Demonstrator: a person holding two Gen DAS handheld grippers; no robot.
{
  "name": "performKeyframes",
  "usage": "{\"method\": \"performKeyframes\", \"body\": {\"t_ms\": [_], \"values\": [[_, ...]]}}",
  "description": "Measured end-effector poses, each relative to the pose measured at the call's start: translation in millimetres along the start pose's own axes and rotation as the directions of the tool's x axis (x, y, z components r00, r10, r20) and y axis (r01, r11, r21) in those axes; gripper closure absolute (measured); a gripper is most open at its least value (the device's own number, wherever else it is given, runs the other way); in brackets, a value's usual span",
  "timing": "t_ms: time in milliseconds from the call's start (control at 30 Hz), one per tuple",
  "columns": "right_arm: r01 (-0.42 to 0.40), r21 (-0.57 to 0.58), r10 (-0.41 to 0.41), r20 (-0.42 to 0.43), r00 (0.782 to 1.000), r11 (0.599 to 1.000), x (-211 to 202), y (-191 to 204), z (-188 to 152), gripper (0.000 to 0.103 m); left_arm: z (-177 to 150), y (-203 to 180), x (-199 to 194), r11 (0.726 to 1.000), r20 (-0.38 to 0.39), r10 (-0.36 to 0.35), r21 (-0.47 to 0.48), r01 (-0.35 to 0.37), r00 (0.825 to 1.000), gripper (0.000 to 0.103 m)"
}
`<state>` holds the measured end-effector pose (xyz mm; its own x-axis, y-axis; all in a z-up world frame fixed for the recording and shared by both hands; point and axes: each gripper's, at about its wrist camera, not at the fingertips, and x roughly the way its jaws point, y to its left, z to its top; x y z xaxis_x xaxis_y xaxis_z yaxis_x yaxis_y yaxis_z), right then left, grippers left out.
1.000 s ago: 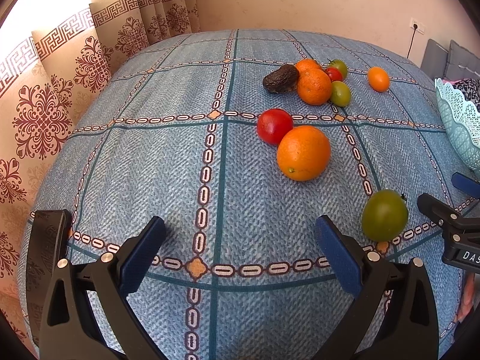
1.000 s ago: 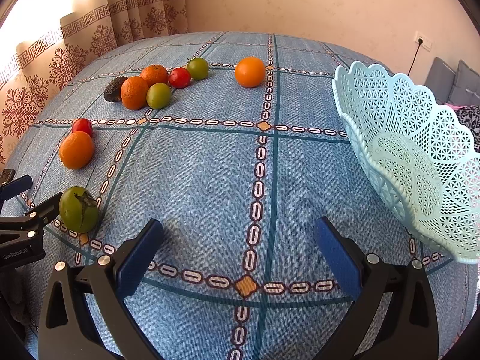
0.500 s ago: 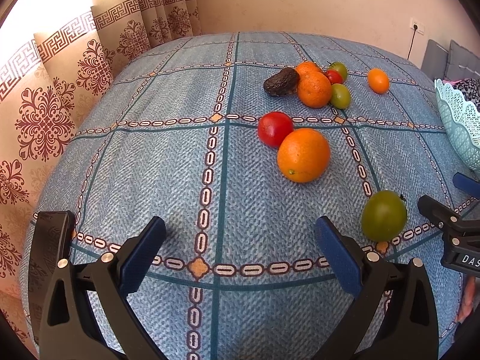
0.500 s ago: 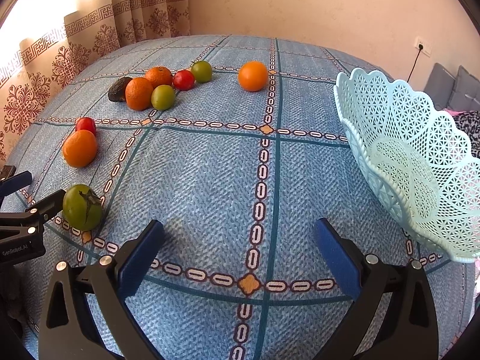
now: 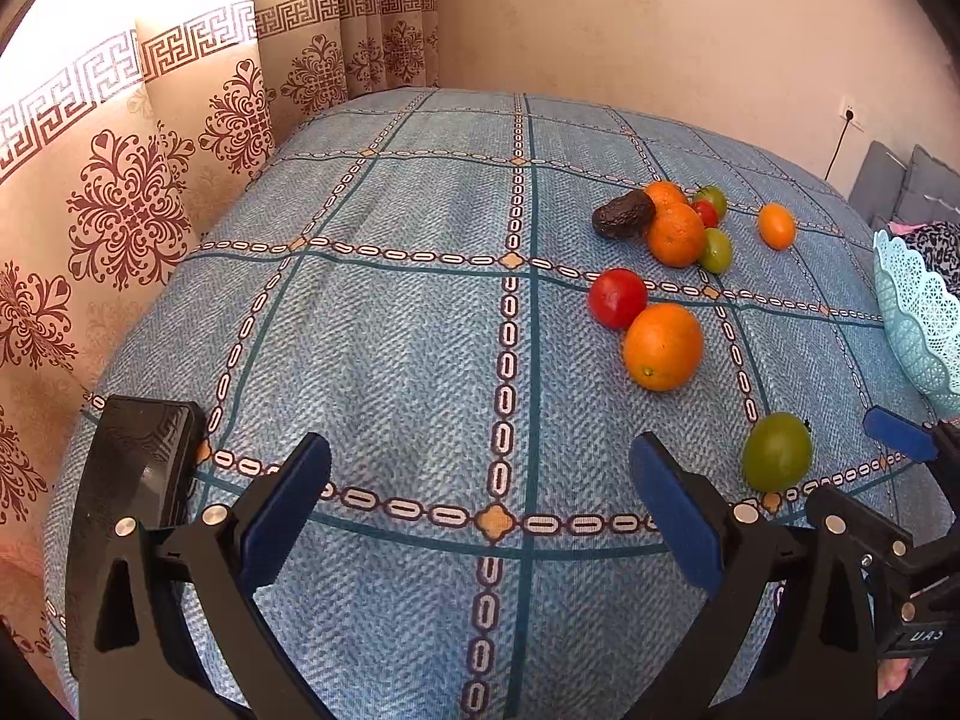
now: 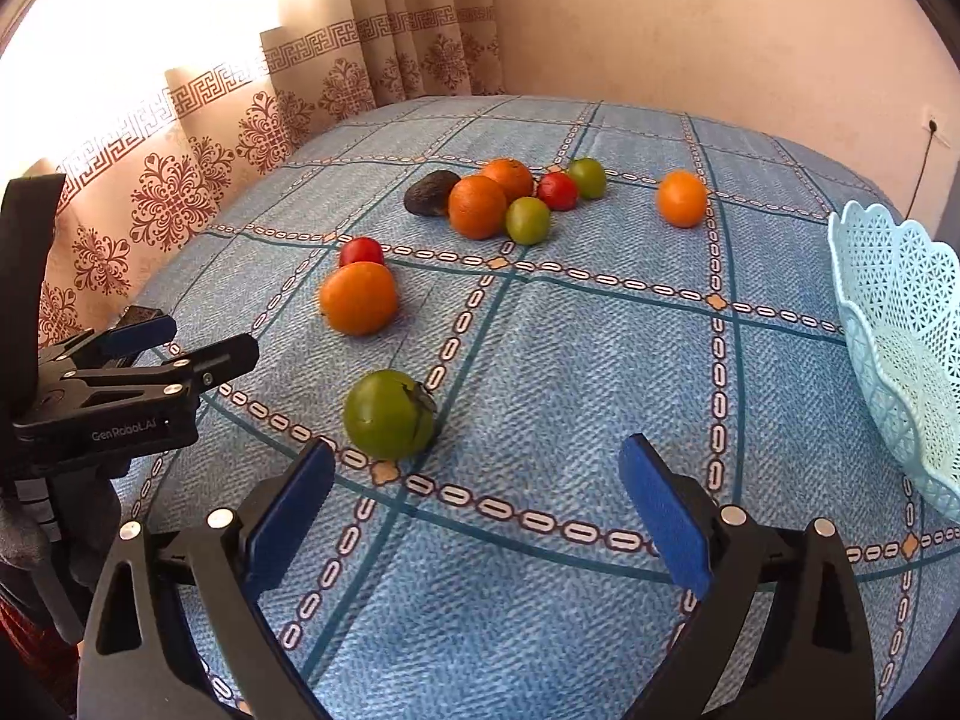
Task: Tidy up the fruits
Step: 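Grasp the large green tomato with the right tool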
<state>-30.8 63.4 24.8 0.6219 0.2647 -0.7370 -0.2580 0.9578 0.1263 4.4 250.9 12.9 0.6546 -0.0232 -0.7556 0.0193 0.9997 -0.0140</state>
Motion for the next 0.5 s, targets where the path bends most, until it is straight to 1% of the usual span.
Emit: {"method": "performKeyframes", "body": {"t_ms": [33, 67, 133, 200, 233, 267, 300, 333, 400, 500], "values": [[0.001, -0.019, -0.001, 0.0, 1.0, 1.0, 2, 6, 1, 0.019, 1, 2, -1, 1.0, 0.005, 0.002, -0.004, -0.002, 1.0, 0.002], [0.0, -0.033, 0.0, -0.002, 1.0, 0.999, 5, 10, 2, 0.022, 2, 3, -2, 1.0, 0.006, 0.001, -0.01, -0.001, 1.0, 0.002], [-0.003, -0.045, 0.003, -0.014, 1.0, 0.999, 11, 16, 5, 0.033, 2, 6, 0, 1.0, -0.007, -0.006, -0.02, 0.006, 1.0, 0.002], [-0.011, -0.049, 0.01, -0.019, 1.0, 0.999, 15, 20, 7, 0.039, 0, 6, 3, 1.0, -0.018, -0.006, -0.018, 0.006, 1.0, 0.002], [-0.011, -0.052, 0.01, -0.023, 1.0, 0.999, 18, 22, 8, 0.045, -1, 7, 4, 1.0, -0.019, -0.004, -0.016, 0.003, 1.0, 0.002], [-0.015, -0.053, 0.013, -0.027, 1.0, 0.998, 20, 24, 9, 0.048, -1, 7, 5, 1.0, -0.022, -0.002, -0.013, 0.002, 1.0, 0.002], [-0.023, -0.054, 0.021, -0.03, 0.999, 0.998, 22, 25, 9, 0.053, -1, 7, 5, 1.0, -0.024, -0.002, -0.014, 0.001, 1.0, 0.002], [-0.034, -0.054, 0.032, -0.033, 0.999, 0.998, 22, 25, 8, 0.062, -2, 7, 6, 1.0, -0.025, -0.002, -0.017, 0.002, 1.0, 0.002], [-0.033, -0.066, 0.031, -0.038, 0.999, 0.997, 25, 30, 8, 0.066, -1, 8, 5, 1.0, -0.023, -0.002, -0.021, 0.002, 1.0, 0.002], [-0.031, -0.07, 0.03, -0.027, 0.999, 0.997, 22, 31, 6, 0.068, 2, 9, 3, 1.0, -0.014, -0.004, -0.024, 0.004, 1.0, 0.002]]}}
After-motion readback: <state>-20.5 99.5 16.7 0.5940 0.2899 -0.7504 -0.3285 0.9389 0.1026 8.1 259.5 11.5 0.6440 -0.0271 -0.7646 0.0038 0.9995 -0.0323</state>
